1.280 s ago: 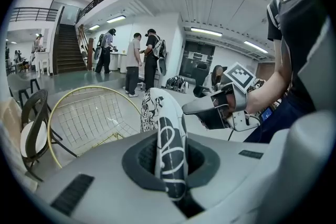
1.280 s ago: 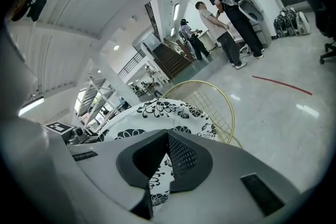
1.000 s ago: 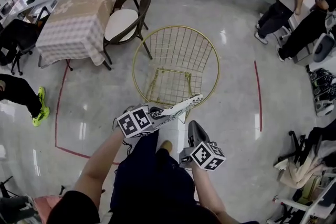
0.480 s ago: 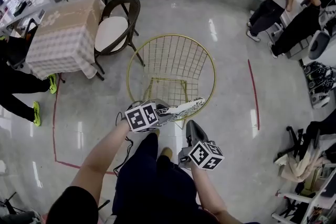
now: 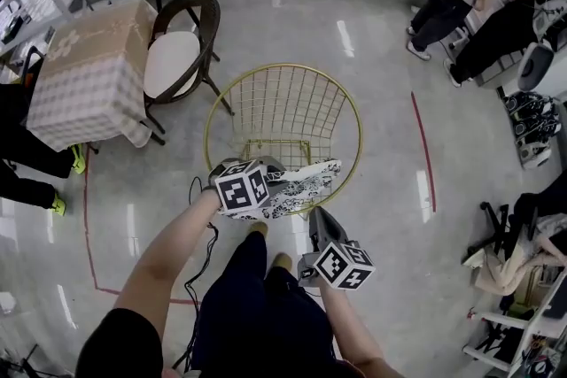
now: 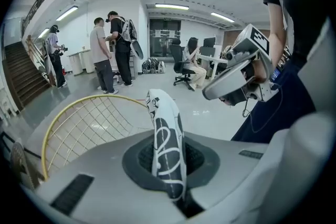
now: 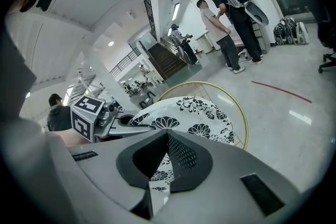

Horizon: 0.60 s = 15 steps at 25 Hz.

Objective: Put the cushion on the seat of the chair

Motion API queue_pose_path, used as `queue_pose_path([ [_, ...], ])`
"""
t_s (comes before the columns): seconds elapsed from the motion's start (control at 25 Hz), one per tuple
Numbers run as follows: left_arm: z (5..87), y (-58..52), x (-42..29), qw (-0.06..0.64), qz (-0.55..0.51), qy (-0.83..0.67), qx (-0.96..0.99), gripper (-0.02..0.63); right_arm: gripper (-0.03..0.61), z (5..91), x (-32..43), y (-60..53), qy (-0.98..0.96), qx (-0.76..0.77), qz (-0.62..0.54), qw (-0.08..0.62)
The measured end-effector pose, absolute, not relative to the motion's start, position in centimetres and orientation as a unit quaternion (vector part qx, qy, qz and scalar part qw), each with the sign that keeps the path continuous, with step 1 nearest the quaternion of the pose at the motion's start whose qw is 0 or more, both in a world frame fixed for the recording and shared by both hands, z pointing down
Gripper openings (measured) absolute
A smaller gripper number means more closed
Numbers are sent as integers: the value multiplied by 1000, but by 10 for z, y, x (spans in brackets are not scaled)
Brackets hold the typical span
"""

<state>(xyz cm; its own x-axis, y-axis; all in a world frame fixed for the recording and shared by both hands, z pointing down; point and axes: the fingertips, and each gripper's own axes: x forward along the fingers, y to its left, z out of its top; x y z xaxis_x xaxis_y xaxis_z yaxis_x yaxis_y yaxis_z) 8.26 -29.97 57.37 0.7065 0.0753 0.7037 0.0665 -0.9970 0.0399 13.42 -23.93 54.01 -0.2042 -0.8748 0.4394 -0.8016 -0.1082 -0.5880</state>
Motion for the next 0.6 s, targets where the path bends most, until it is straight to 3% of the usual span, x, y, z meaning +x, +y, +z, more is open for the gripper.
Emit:
queue_pose_path([
  [0.6, 639, -360, 121, -52, 420, 80, 902, 25, 23, 573, 159, -285, 645, -642, -414, 38],
])
